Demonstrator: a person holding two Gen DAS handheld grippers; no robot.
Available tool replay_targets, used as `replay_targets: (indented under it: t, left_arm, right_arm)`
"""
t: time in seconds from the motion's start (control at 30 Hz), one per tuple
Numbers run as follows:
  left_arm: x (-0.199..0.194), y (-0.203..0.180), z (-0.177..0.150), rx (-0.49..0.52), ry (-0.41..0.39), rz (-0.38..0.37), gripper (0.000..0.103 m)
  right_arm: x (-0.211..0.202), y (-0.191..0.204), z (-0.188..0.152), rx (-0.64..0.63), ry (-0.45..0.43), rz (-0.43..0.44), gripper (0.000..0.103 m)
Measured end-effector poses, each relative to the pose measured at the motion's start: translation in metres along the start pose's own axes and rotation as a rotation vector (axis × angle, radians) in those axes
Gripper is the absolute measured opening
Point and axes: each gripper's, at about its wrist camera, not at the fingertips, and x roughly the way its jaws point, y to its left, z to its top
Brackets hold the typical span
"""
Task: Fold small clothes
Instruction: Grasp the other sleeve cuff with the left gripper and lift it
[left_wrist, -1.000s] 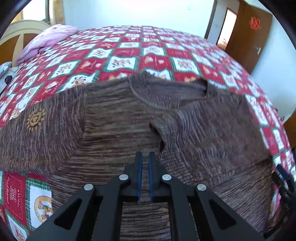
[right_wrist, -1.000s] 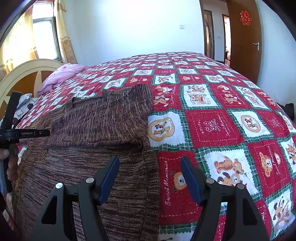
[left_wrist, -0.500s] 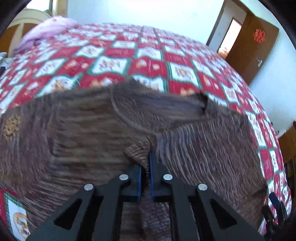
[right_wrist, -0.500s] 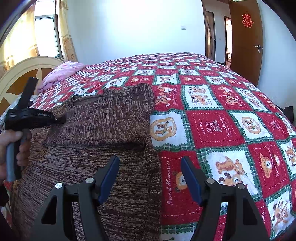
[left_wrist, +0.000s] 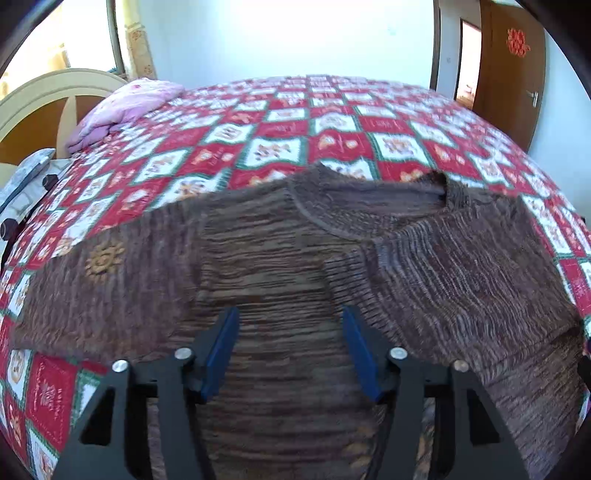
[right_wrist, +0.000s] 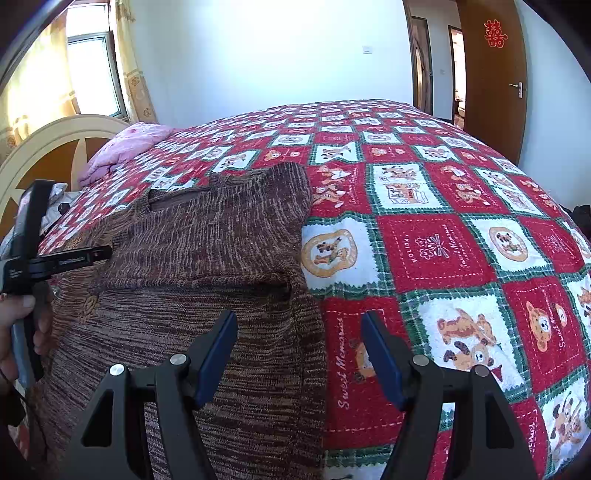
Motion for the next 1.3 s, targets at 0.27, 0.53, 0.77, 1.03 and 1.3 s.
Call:
replay_targets:
  t: [0.27, 0.53, 0.77, 1.03, 1.3]
  left_arm:
    - [-0.006, 0.088, -0.017, -0.096, 0.025, 0.103, 0.072]
    - [-0.028, 0.178, -0.043, -0.345, 0.036, 0.078, 0.072]
    - [-0.028, 0.262, -0.059, -0.649, 0.027, -0.035, 0.072]
    - [-0.008, 0.29, -0.053, -0.872, 0.003, -0.118, 0.068]
    - [0.008, 0.299, -0.044, -0.906, -0.039, -0.051, 0.064]
  right_arm:
    - [0.001, 0.004, -0.001, -0.018, 0.005, -0.005, 0.071]
    - [-0.022, 0.014, 0.002, -0.061, -0.094, -0.009, 0.072]
    - [-0.031, 0.047, 0.017, -0.173, -0.078, 0.044, 0.072]
    - [-0.016, 0.061, -0.003, -0.239, -0.073, 0.037, 0.072]
    - [-0.016, 0.06, -0.005, -0.234, -0.084, 0.017, 0.072]
